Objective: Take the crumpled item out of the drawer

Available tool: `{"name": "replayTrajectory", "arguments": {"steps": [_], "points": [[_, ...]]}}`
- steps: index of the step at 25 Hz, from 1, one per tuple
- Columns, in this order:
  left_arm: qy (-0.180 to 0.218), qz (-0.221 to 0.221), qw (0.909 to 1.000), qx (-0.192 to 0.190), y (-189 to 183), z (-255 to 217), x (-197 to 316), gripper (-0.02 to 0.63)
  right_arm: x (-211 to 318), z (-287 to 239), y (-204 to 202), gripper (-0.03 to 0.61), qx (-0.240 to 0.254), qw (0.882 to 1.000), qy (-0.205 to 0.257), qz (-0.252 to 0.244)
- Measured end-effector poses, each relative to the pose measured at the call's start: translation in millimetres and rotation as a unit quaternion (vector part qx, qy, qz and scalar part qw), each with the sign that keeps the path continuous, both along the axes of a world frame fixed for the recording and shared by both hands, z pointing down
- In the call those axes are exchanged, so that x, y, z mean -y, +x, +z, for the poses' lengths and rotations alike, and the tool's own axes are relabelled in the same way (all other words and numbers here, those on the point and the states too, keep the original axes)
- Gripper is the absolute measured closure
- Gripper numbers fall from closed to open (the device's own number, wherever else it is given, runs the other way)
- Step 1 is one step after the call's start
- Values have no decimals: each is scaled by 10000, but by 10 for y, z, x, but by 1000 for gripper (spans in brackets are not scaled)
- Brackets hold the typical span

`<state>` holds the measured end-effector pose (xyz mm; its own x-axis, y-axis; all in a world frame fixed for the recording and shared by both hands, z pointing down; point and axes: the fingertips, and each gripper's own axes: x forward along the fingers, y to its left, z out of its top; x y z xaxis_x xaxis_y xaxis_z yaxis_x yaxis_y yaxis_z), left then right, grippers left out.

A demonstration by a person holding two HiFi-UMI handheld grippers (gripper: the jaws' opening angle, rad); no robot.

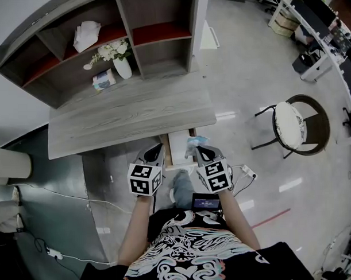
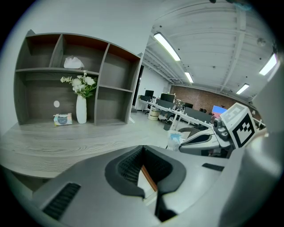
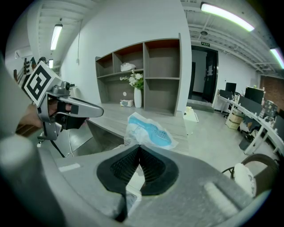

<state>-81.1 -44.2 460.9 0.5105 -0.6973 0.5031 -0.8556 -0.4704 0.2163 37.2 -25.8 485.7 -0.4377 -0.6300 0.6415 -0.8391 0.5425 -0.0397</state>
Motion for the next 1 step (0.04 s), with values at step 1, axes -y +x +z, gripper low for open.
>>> {"name": "replayTrajectory", "arguments": {"steps": [1], "points": [[-5,-4,10000,4,-9,7,17,614,16,6,-6,572,8,10000,-14,-9]]}}
